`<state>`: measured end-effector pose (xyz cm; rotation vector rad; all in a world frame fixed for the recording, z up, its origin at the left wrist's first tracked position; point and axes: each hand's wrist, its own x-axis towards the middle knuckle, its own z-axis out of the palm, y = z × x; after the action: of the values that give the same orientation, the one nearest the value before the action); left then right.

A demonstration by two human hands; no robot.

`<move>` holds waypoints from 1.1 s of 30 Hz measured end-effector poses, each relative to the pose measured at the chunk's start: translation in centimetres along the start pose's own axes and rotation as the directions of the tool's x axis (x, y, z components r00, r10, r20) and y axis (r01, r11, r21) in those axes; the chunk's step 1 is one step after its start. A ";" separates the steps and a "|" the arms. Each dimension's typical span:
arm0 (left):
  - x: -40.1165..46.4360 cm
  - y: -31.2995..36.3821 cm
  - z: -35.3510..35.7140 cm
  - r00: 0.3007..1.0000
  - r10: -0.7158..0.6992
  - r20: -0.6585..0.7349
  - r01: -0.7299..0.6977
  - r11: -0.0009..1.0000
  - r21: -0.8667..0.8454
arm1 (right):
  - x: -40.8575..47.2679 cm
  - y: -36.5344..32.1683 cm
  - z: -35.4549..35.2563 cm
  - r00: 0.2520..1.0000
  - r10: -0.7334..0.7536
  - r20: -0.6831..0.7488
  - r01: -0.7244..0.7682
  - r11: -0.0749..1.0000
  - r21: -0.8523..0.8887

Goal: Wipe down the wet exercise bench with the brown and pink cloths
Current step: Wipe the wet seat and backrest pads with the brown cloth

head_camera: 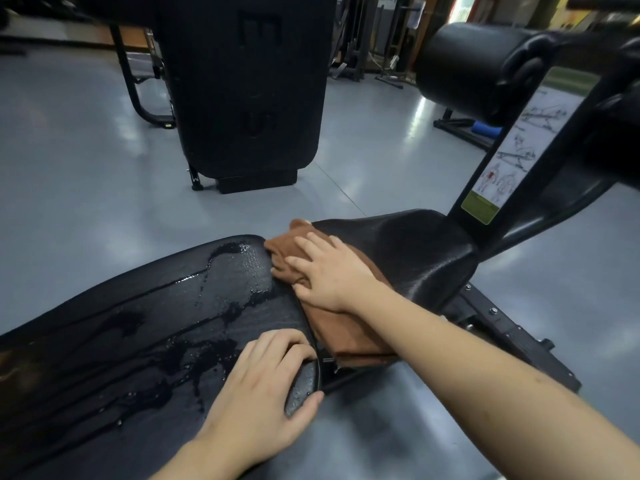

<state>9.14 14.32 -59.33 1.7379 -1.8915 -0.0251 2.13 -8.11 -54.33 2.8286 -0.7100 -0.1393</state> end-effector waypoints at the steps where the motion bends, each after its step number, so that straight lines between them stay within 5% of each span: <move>1: 0.0 0.0 0.0 1.000 0.002 0.001 -0.002 1.000 0.001 | -0.9 -0.4 0.0 1.000 0.000 -0.006 0.000 1.000 0.015; 12: -0.2 -0.1 -0.2 1.000 0.000 0.008 0.000 1.000 0.014 | -11.0 2.1 1.6 0.977 0.130 -0.170 -0.112 0.988 0.110; 24: -0.1 -0.1 0.1 1.000 -0.006 0.010 0.005 1.000 0.017 | -12.2 10.3 3.2 0.898 0.370 -0.238 -0.348 0.929 0.127; 33: -0.1 -0.3 0.3 1.000 0.001 0.014 -0.002 1.000 0.023 | -9.1 15.8 2.0 0.793 0.602 -0.096 -0.587 0.796 0.149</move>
<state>9.31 14.28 -59.72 1.7556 -1.9101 -0.0153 -13.35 -17.68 -52.24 2.5187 -1.5716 0.2096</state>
